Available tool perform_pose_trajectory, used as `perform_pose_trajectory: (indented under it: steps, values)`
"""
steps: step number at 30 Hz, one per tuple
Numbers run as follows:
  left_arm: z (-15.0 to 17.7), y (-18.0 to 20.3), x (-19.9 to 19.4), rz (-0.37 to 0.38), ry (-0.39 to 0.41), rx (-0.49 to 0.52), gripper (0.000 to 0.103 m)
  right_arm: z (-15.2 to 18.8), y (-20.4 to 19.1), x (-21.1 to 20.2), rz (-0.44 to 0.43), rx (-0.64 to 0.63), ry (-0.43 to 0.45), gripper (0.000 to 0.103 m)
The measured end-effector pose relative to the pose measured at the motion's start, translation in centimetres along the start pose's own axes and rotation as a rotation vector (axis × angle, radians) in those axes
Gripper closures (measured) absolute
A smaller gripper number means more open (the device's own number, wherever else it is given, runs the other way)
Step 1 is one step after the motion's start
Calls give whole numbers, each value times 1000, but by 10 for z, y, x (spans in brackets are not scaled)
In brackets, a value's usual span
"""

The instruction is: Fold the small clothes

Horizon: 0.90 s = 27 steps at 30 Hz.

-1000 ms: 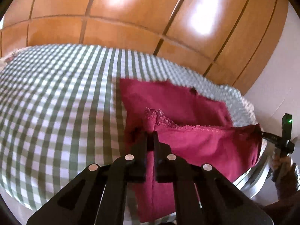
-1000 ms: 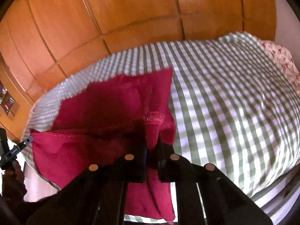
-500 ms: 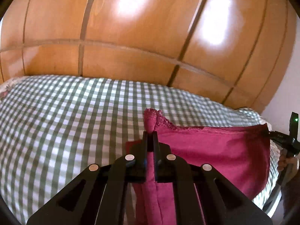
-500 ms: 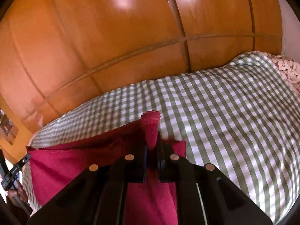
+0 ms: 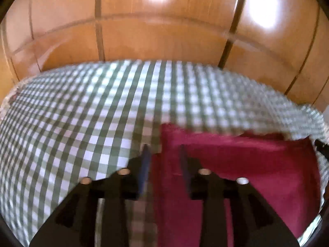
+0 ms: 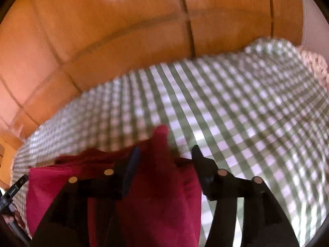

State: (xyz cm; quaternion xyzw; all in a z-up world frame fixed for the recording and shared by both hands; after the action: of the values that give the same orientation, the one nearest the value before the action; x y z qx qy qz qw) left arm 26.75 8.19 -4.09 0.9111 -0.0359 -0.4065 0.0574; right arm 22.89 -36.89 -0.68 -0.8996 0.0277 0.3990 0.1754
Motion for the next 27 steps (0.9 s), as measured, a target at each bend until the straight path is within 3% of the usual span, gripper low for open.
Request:
perform_pose_trajectory:
  steps: [1,2,3,5,7,8,10,11,14,21,27]
  values:
    - [4,6,-15,34,45,1,46,5,-10,-12,-44,-19,10,41]
    - [10,13,-28,63,87,17,42,14,-23,-23,-98,-47,9,36]
    - [19,25,-39,83,121,57,41,23,-36,-29,-143,-72,1,28]
    - [31,40,-35,97,105,103,41,44,-65,-27,-191,-148,-38,20]
    - [39,47,-13,86,38,108,41,58,-83,-12,-134,-235,-75,18]
    - [48,43,6,62,-23,85,41,64,-85,6,-66,-259,-117,18]
    - [59,34,29,29,-85,61,41,68,-67,39,-8,-187,-196,18]
    - [61,30,33,47,-70,51,41,66,-52,52,-40,-107,-195,18]
    - [60,28,26,40,-80,38,41,57,-41,53,-74,-38,-169,18]
    - [65,34,-29,-3,-5,49,41,63,-44,-5,-93,-62,-120,16]
    - [77,44,-74,-6,85,75,27,99,-30,-58,-105,-62,-87,15]
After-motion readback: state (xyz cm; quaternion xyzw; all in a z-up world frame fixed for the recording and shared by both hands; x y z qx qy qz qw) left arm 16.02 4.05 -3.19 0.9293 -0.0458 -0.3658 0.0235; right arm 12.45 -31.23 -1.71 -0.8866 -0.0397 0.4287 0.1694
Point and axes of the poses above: each gripper's, at about its wrist camera, not at the fingertips, and x roughly the way its jaws point, y to its right, z to its underside, the point moved 4 cm from there along x, roughly the way its jaws point
